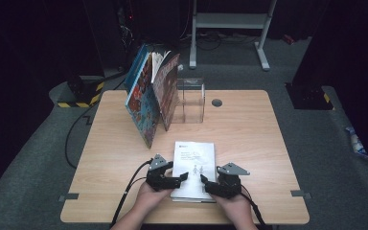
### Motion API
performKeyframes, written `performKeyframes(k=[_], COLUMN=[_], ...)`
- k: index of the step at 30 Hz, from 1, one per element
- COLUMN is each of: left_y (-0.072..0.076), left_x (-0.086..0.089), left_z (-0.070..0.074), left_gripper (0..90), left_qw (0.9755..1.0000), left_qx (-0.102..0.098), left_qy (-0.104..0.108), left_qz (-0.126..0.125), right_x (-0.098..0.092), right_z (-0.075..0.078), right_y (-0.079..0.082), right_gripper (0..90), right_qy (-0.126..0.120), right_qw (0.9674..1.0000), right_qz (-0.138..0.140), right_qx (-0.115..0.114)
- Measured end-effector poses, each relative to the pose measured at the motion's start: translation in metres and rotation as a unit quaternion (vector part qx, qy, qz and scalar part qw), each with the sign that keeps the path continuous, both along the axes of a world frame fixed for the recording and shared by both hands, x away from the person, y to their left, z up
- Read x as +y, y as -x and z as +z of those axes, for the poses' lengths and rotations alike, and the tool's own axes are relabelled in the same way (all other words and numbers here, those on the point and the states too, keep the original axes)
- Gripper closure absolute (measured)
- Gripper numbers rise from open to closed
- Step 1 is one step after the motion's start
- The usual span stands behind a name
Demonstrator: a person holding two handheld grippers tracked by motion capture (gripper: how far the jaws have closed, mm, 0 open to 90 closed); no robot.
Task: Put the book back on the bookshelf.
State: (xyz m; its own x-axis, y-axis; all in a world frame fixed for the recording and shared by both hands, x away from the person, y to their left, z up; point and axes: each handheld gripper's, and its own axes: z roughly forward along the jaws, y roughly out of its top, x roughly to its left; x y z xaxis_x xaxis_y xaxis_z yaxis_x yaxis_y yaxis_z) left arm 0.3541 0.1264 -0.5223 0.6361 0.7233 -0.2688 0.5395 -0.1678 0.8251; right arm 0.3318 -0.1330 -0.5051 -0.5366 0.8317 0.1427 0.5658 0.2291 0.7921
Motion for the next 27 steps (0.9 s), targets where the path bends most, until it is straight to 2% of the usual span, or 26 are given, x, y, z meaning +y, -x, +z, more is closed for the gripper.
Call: performKeyframes(k=[3, 7, 12, 14, 15, 20, 23, 26, 27], left_y=[-0.001, -0.003, -0.01, -0.013, -0.015, -0.016, -0.014, -0.013, -0.013], left_x=[0.0, 0.001, 0.001, -0.001, -0.002, -0.002, -0.001, 0.002, 0.003], left_z=[0.0, 0.001, 0.001, 0.001, 0.0, 0.001, 0.002, 0.002, 0.002], left_gripper=[19.7, 19.8, 19.1, 17.2, 15.9, 15.9, 18.7, 26.5, 28.5], left_qw=[1.0, 0.9999, 0.9996, 0.9996, 0.9995, 0.9995, 0.9997, 0.9999, 0.9999], left_qx=[-0.002, 0.005, 0.01, 0.009, 0.015, 0.014, 0.015, 0.009, 0.002], left_qy=[-0.003, -0.002, -0.001, -0.005, -0.001, -0.003, -0.001, 0.006, 0.003], left_qz=[-0.003, -0.011, -0.027, -0.028, -0.027, -0.028, -0.019, -0.011, -0.012], right_x=[0.001, 0.001, 0.001, 0.001, 0.001, 0.001, 0.001, 0.001, 0.001], right_z=[0.0, 0.0, 0.001, 0.0, 0.0, -0.001, -0.002, -0.002, -0.002], right_y=[-0.002, -0.002, -0.002, -0.003, -0.003, -0.003, -0.002, -0.002, -0.002], right_gripper=[26.3, 26.3, 26.4, 26.3, 26.4, 27.0, 27.2, 27.3, 27.3], right_qy=[0.003, 0.005, 0.007, 0.006, 0.007, 0.005, 0.003, 0.002, 0.002], right_qw=[1.0, 0.9999, 1.0, 1.0, 0.9999, 0.9999, 0.9999, 0.9999, 0.9999], right_qz=[0.001, 0.004, 0.004, 0.007, 0.009, 0.009, 0.009, 0.008, 0.008], right_qx=[-0.004, -0.008, -0.005, -0.003, -0.005, -0.009, -0.012, -0.012, -0.011])
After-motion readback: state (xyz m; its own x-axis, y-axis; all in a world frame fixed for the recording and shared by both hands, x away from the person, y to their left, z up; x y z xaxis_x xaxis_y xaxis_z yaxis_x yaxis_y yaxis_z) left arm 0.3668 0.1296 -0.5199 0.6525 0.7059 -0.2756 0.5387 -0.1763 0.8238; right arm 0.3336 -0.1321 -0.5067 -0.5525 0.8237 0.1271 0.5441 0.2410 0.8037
